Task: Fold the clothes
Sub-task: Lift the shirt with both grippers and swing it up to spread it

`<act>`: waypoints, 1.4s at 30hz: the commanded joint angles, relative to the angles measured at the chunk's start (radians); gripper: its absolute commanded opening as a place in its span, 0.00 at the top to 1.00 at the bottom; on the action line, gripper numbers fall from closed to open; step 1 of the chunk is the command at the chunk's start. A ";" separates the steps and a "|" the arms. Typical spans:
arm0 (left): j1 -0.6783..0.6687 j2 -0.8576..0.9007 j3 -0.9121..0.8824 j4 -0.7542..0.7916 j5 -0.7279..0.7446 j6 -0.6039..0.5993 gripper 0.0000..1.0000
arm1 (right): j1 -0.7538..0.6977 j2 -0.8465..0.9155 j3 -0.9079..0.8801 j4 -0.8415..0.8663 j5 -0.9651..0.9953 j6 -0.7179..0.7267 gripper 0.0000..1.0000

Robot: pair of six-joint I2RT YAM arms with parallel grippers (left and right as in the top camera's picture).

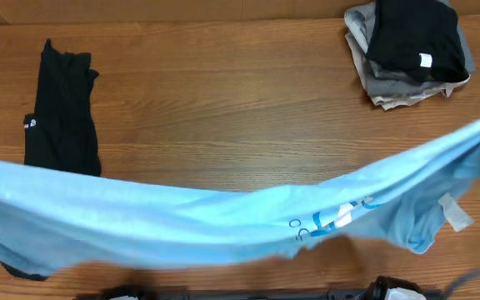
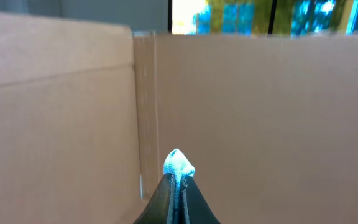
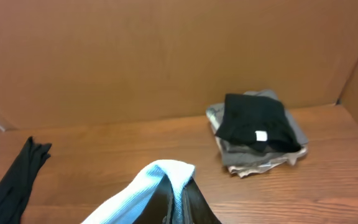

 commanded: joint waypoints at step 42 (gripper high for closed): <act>0.047 0.761 -0.004 0.080 0.257 -0.016 0.96 | 0.137 0.802 0.043 0.571 -0.164 -0.028 0.96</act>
